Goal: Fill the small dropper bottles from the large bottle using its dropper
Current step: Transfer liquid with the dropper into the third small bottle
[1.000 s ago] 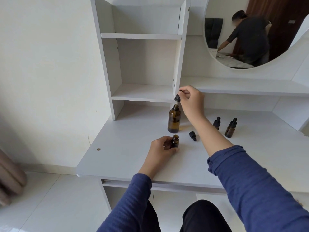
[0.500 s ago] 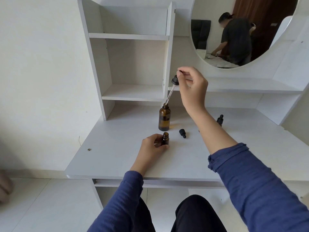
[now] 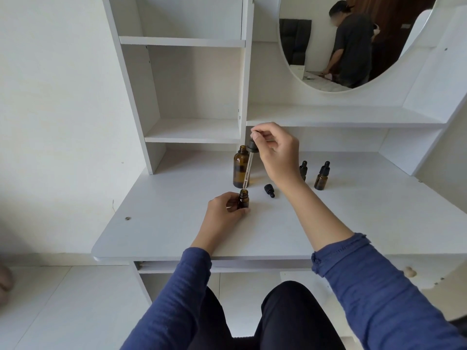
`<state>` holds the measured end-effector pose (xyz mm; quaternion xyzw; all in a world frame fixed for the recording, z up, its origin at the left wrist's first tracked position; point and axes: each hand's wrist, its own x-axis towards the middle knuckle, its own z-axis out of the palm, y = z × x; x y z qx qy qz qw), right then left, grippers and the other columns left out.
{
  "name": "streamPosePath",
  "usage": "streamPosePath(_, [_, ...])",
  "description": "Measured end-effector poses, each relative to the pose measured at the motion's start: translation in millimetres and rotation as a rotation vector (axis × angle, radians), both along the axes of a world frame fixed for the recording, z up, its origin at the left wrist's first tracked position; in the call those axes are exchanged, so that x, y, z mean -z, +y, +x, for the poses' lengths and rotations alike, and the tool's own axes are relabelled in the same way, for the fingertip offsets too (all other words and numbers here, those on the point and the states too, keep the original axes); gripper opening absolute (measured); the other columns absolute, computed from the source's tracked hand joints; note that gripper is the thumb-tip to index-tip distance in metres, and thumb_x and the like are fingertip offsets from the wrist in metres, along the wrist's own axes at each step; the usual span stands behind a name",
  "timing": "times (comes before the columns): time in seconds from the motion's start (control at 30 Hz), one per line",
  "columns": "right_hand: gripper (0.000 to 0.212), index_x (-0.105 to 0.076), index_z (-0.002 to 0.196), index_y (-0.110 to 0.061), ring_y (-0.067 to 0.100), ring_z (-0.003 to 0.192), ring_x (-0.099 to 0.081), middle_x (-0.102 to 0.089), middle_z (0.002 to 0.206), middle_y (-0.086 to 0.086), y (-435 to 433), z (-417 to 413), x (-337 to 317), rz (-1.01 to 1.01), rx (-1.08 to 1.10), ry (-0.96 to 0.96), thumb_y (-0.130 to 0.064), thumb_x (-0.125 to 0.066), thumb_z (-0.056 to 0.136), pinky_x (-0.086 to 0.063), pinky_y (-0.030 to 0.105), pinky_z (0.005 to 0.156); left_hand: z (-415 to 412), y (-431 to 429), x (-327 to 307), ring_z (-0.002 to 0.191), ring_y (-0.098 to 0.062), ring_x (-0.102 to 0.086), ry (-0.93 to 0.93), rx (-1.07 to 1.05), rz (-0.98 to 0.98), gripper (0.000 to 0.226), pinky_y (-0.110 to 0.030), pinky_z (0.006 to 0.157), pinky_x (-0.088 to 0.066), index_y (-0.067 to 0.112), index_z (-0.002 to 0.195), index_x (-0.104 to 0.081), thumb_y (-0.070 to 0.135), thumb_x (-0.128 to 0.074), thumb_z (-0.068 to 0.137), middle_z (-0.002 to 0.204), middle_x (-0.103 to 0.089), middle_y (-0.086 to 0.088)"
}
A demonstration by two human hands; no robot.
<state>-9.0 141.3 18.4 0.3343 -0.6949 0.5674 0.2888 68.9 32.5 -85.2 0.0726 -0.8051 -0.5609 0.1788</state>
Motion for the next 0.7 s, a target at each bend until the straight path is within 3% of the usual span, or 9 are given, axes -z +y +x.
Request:
streamPosePath(0.2, [0.008, -0.065, 0.084, -0.002, 0.01, 0.073, -0.06, -0.065, 0.079, 0.001, 0, -2, 7, 0.055, -0.004, -0.003, -0.002, -0.057, 0.085, -0.051, 0.021, 0.07, 1, 0, -1, 0.077, 0.002, -0.062, 0.002, 0.012, 0.018, 0.024, -0.001, 0.069, -0.046, 0.008, 0.1, -0.067, 0.004, -0.071, 0.076, 0.088, -0.067, 0.005])
streamPosePath(0.33, [0.007, -0.063, 0.08, 0.002, 0.014, 0.073, -0.058, -0.066, 0.076, 0.011, -1, -3, 9, 0.101, 0.004, 0.042, 0.002, -0.057, 0.083, -0.047, 0.016, 0.068, 0, 0, 0, 0.08, -0.006, -0.064, -0.002, 0.005, 0.029, 0.025, -0.002, 0.071, -0.047, 0.008, 0.1, -0.067, 0.005, -0.072, 0.076, 0.09, -0.068, 0.003])
streamPosePath(0.5, [0.008, -0.062, 0.078, 0.001, 0.006, 0.069, -0.056, -0.063, 0.074, 0.005, -4, -6, 8, 0.127, -0.004, 0.059, 0.003, -0.057, 0.083, -0.045, 0.011, 0.066, 0, 0, -1, 0.081, -0.009, -0.064, 0.0, 0.01, 0.043, 0.024, -0.003, 0.071, -0.048, 0.008, 0.098, -0.067, 0.005, -0.072, 0.075, 0.09, -0.068, 0.001])
streamPosePath(0.57, [0.008, -0.062, 0.079, 0.0, 0.002, 0.069, -0.055, -0.062, 0.075, 0.003, -5, -7, 5, 0.102, 0.001, 0.032, 0.002, -0.057, 0.083, -0.044, 0.01, 0.066, 0, 0, -2, 0.08, -0.007, -0.063, -0.003, 0.011, 0.037, 0.024, -0.002, 0.07, -0.047, 0.008, 0.099, -0.067, 0.005, -0.072, 0.076, 0.089, -0.067, 0.002])
streamPosePath(0.7, [0.008, -0.063, 0.085, -0.002, 0.01, 0.074, -0.059, -0.064, 0.08, 0.005, -10, -12, -8, -0.025, 0.046, 0.024, -0.002, -0.056, 0.086, -0.049, 0.015, 0.069, -1, -2, -2, 0.083, -0.008, -0.063, -0.015, 0.015, 0.045, 0.028, 0.0, 0.07, -0.046, 0.009, 0.103, -0.066, 0.006, -0.072, 0.076, 0.093, -0.066, 0.001])
